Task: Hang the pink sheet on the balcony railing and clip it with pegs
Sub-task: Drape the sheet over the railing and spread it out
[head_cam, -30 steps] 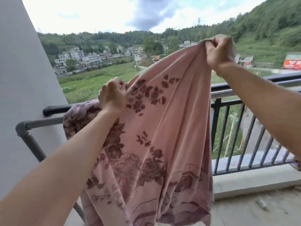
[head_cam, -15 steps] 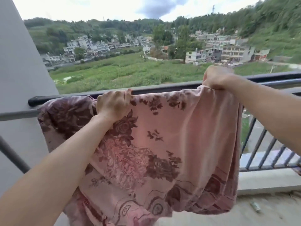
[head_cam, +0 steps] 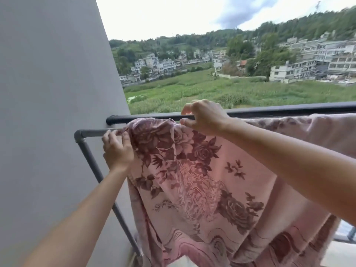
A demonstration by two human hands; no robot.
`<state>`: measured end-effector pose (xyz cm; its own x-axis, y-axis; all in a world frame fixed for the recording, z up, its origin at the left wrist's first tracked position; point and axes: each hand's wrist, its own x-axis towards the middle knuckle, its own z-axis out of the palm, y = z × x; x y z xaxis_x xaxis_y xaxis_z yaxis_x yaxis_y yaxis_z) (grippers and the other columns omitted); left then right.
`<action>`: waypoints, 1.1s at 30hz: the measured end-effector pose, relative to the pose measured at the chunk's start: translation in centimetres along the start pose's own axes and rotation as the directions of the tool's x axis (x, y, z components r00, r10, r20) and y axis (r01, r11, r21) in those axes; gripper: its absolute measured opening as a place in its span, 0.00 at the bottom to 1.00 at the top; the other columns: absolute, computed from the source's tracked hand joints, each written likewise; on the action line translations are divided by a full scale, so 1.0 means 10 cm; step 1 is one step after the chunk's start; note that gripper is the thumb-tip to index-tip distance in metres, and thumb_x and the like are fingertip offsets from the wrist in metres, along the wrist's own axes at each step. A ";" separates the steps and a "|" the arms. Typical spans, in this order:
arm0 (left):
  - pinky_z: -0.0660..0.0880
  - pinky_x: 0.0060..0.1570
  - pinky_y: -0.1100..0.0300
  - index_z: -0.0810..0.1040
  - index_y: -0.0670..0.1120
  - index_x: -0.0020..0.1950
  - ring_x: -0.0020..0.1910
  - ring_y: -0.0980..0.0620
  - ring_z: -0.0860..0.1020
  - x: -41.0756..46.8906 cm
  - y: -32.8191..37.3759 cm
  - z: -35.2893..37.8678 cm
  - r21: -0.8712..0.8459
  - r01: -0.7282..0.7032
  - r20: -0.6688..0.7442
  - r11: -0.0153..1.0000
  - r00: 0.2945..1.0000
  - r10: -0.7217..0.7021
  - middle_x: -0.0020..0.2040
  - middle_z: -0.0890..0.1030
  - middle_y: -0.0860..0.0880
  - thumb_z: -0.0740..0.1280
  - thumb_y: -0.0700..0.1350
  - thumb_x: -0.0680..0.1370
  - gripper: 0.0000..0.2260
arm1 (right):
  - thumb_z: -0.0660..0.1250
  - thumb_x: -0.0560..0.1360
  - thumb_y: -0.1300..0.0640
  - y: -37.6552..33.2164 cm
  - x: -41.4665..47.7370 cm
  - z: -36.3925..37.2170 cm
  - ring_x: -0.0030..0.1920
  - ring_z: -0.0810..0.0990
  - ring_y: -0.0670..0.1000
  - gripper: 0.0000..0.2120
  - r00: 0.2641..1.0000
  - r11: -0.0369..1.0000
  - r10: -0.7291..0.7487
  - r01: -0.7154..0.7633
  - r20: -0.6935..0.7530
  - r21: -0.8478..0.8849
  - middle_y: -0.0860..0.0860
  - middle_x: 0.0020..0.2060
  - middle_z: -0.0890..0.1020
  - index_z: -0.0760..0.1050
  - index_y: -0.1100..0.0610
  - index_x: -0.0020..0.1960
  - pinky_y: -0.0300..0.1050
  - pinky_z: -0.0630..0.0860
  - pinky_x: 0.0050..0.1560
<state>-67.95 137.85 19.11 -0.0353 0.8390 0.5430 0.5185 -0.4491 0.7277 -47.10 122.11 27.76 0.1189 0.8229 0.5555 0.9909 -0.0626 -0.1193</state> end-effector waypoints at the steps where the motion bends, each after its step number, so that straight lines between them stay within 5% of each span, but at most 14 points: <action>1: 0.67 0.64 0.48 0.71 0.41 0.65 0.64 0.43 0.72 0.01 0.02 -0.01 -0.059 0.014 0.016 0.998 1.000 -0.014 0.69 0.68 0.43 0.57 0.51 0.82 0.17 | 0.66 0.77 0.44 -0.08 0.05 0.09 0.53 0.81 0.53 0.19 1.000 1.000 0.001 -0.001 0.010 0.007 0.52 0.58 0.82 0.77 0.53 0.63 0.48 0.78 0.50; 5: 0.74 0.55 0.49 0.73 0.42 0.55 0.51 0.43 0.77 0.12 -0.05 -0.04 -0.188 0.242 0.089 0.952 0.969 -0.228 0.55 0.77 0.43 0.58 0.50 0.81 0.12 | 0.65 0.77 0.44 -0.27 0.18 0.35 0.43 0.81 0.52 0.15 0.998 0.996 0.053 -0.055 0.030 0.075 0.52 0.49 0.85 0.81 0.50 0.59 0.43 0.73 0.39; 8: 0.70 0.36 0.58 0.73 0.43 0.42 0.35 0.50 0.73 0.06 -0.12 -0.03 -0.193 0.365 0.447 0.911 0.859 -0.250 0.38 0.77 0.47 0.58 0.53 0.82 0.16 | 0.67 0.77 0.48 -0.27 0.18 0.44 0.41 0.82 0.51 0.11 0.995 0.993 0.069 -0.063 -0.068 0.097 0.50 0.45 0.86 0.84 0.51 0.53 0.41 0.70 0.37; 10: 0.68 0.32 0.59 0.74 0.43 0.40 0.32 0.51 0.71 0.00 -0.10 -0.09 -0.243 0.397 0.596 0.885 0.781 -0.186 0.34 0.75 0.47 0.59 0.53 0.82 0.17 | 0.67 0.78 0.50 -0.27 0.16 0.49 0.39 0.82 0.52 0.10 0.989 0.994 0.081 -0.072 -0.120 0.082 0.51 0.43 0.86 0.84 0.52 0.52 0.41 0.70 0.37; 13: 0.71 0.34 0.55 0.78 0.37 0.40 0.33 0.48 0.73 0.06 -0.04 -0.20 -0.288 0.245 0.587 0.926 0.809 -0.032 0.33 0.77 0.45 0.62 0.50 0.81 0.18 | 0.65 0.79 0.51 -0.18 0.17 0.45 0.36 0.81 0.54 0.11 0.972 0.993 0.122 -0.120 -0.201 0.022 0.53 0.39 0.85 0.84 0.55 0.50 0.43 0.74 0.35; 16: 0.66 0.31 0.56 0.73 0.41 0.34 0.29 0.49 0.69 0.32 0.20 -0.26 -0.263 -0.028 0.412 0.964 0.900 0.139 0.28 0.71 0.49 0.64 0.50 0.81 0.18 | 0.64 0.80 0.55 0.06 0.26 0.21 0.33 0.77 0.54 0.10 0.925 0.982 0.184 -0.184 -0.333 0.030 0.54 0.37 0.84 0.82 0.58 0.51 0.38 0.66 0.29; 19: 0.64 0.28 0.61 0.69 0.44 0.31 0.26 0.52 0.66 0.52 0.65 -0.24 -0.248 -0.262 0.273 0.933 0.905 0.326 0.26 0.69 0.51 0.64 0.49 0.81 0.20 | 0.62 0.81 0.58 0.28 0.39 -0.06 0.32 0.78 0.56 0.11 0.898 0.978 0.193 -0.207 -0.394 0.008 0.57 0.36 0.82 0.81 0.61 0.50 0.39 0.67 0.31; 21: 0.60 0.26 0.67 0.67 0.46 0.29 0.24 0.56 0.64 0.54 0.83 -0.18 -0.264 -0.305 0.230 0.915 0.901 0.367 0.25 0.67 0.52 0.62 0.49 0.82 0.21 | 0.60 0.81 0.58 0.46 0.43 -0.20 0.32 0.77 0.56 0.11 0.888 0.964 0.224 -0.263 -0.400 -0.045 0.58 0.34 0.81 0.80 0.62 0.48 0.40 0.68 0.31; 23: 0.63 0.30 0.63 0.74 0.44 0.32 0.26 0.56 0.69 0.53 0.80 -0.09 -0.187 -0.330 0.293 0.925 0.880 0.373 0.27 0.72 0.52 0.60 0.51 0.82 0.20 | 0.60 0.81 0.56 0.76 0.33 -0.26 0.34 0.76 0.57 0.12 0.860 0.918 0.313 -0.383 -0.403 -0.103 0.60 0.37 0.81 0.79 0.61 0.47 0.44 0.70 0.34; 27: 0.69 0.53 0.52 0.81 0.50 0.54 0.51 0.49 0.77 0.39 0.51 0.05 0.204 -0.527 0.447 0.825 0.800 0.400 0.53 0.80 0.49 0.62 0.56 0.80 0.13 | 0.64 0.79 0.52 1.29 0.02 -0.29 0.46 0.80 0.61 0.10 0.763 0.722 0.621 -0.645 -0.179 -0.249 0.61 0.46 0.83 0.79 0.57 0.44 0.53 0.79 0.47; 30: 0.63 0.61 0.48 0.79 0.54 0.61 0.60 0.49 0.73 0.22 0.54 0.08 0.210 -0.607 0.453 0.766 0.755 0.474 0.58 0.79 0.50 0.61 0.62 0.78 0.18 | 0.68 0.75 0.50 1.26 0.10 -0.29 0.48 0.81 0.57 0.09 0.722 0.643 0.689 -0.646 -0.058 -0.411 0.55 0.48 0.84 0.81 0.55 0.49 0.52 0.79 0.53; 33: 0.64 0.55 0.56 0.81 0.50 0.56 0.55 0.51 0.73 -0.02 0.63 0.11 0.080 -0.652 0.386 0.754 0.718 0.580 0.55 0.78 0.50 0.67 0.58 0.76 0.15 | 0.67 0.76 0.46 0.94 0.16 -0.29 0.48 0.80 0.53 0.12 0.808 0.699 0.586 -0.543 -0.062 -0.465 0.51 0.49 0.82 0.78 0.50 0.56 0.45 0.75 0.48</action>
<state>-63.73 135.21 23.07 0.6049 0.4600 0.6500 0.4824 -0.8611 0.1606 -37.41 121.20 29.86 0.6806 0.5932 0.4300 0.6577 -0.7533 -0.0019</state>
